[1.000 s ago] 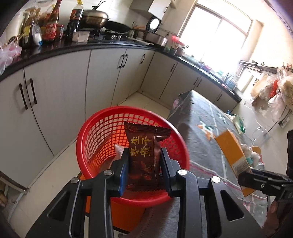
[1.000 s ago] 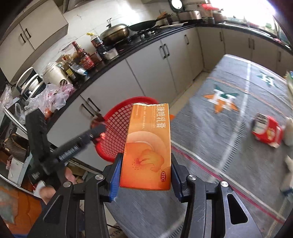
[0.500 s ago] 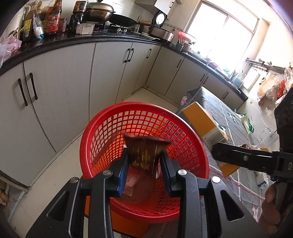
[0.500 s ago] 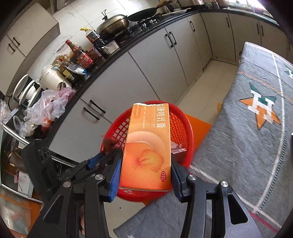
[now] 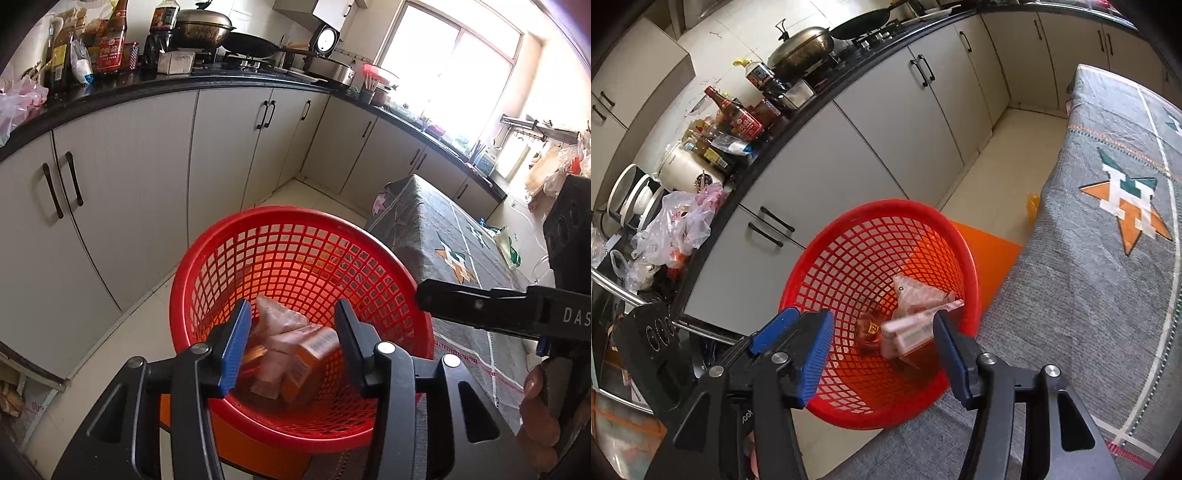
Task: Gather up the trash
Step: 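Carry both items to the red basket and open both tools over it, then return to the table and grasp the white-green medicine box with the right tool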
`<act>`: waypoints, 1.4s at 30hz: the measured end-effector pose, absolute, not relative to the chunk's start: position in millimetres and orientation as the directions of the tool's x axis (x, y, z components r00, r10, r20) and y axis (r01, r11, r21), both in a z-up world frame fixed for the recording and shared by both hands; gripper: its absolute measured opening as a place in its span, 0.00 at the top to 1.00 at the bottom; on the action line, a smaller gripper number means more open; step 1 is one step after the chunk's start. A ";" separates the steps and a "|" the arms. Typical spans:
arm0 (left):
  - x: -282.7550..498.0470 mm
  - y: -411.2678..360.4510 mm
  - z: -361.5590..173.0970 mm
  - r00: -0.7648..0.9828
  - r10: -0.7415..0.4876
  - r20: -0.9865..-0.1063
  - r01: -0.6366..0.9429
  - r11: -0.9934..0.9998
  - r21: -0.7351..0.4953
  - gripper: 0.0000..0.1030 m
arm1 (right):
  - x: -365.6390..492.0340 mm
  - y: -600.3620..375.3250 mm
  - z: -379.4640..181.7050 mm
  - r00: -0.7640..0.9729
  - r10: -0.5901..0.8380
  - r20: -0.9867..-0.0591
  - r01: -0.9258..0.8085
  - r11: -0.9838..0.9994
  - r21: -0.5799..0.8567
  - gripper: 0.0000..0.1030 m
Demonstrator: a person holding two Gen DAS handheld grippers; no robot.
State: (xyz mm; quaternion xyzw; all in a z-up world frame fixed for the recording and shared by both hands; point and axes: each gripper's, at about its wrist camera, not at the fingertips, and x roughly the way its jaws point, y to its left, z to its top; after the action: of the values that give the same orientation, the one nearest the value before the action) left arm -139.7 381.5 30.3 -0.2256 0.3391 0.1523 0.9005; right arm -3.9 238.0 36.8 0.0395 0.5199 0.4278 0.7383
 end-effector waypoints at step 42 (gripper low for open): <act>-103.9 158.9 34.4 0.748 0.049 -0.662 -0.123 0.990 -0.065 0.31 | -46.4 -25.0 26.0 0.425 0.636 -0.644 -0.419 0.769 0.483 0.39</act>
State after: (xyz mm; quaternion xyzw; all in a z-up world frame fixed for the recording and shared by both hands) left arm -103.9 158.9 34.4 -0.0520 0.3522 0.0460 0.9334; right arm -46.4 -25.0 26.0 0.1252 0.4330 0.3159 0.8349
